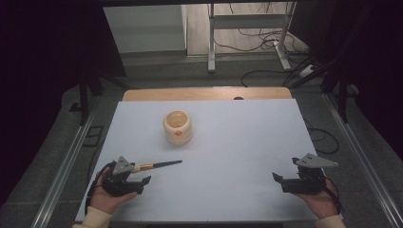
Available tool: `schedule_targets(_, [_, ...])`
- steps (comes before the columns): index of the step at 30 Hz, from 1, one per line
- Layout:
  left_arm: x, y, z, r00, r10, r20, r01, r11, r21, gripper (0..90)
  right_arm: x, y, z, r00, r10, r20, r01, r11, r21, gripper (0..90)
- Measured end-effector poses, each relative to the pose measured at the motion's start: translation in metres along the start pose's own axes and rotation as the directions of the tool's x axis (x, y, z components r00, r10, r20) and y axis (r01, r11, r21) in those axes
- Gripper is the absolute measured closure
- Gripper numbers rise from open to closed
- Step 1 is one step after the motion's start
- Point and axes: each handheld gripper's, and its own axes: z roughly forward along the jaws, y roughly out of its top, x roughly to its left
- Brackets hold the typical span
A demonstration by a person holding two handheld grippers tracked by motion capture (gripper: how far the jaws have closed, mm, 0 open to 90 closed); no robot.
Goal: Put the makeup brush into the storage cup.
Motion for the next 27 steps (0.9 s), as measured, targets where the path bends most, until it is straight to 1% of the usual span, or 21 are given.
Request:
schedule_targets(4, [0.0,0.0,0.0003,1.0,0.0,0.002,0.0,1.0,0.0,22.1,-0.0006,0.0002,-0.0011,1.0,0.003,0.003,-0.003,1.0,-0.005,8.1])
schedule_targets(13, [0.0005,-0.0014,0.0013,0.9999,-0.002,0.016,0.002,1.0,0.002,21.7,-0.0033,0.0015,0.0012,0.9998,0.014,-0.011,-0.014,1.0,0.004,8.4])
schedule_targets(16, [0.0009,-0.0046,-0.0005,0.9999,-0.007,0.013,0.007,1.0,0.003,21.7,-0.0037,0.0039,0.0029,0.9998,0.013,-0.015,-0.013,1.0,0.001,8.5])
schedule_targets(19, [0.0011,-0.0069,-0.0039,0.9997,-0.022,0.005,0.022,0.9997,-0.006,21.7,-0.0028,0.006,0.0054,0.9997,0.007,-0.023,-0.007,1.0,0.0,8.5])
schedule_targets(24, [0.0001,-0.0074,-0.005,0.9998,-0.018,-0.002,0.018,0.9998,-0.003,21.8,-0.0015,0.007,0.0077,0.9994,-0.004,-0.035,0.004,1.0,0.007,8.6])
schedule_targets(27, [-0.0002,-0.0068,-0.005,0.9999,-0.016,0.0,0.016,0.9998,-0.008,21.8,-0.0021,0.0063,0.0076,0.9993,0.002,-0.038,-0.002,1.0,0.006,8.6])
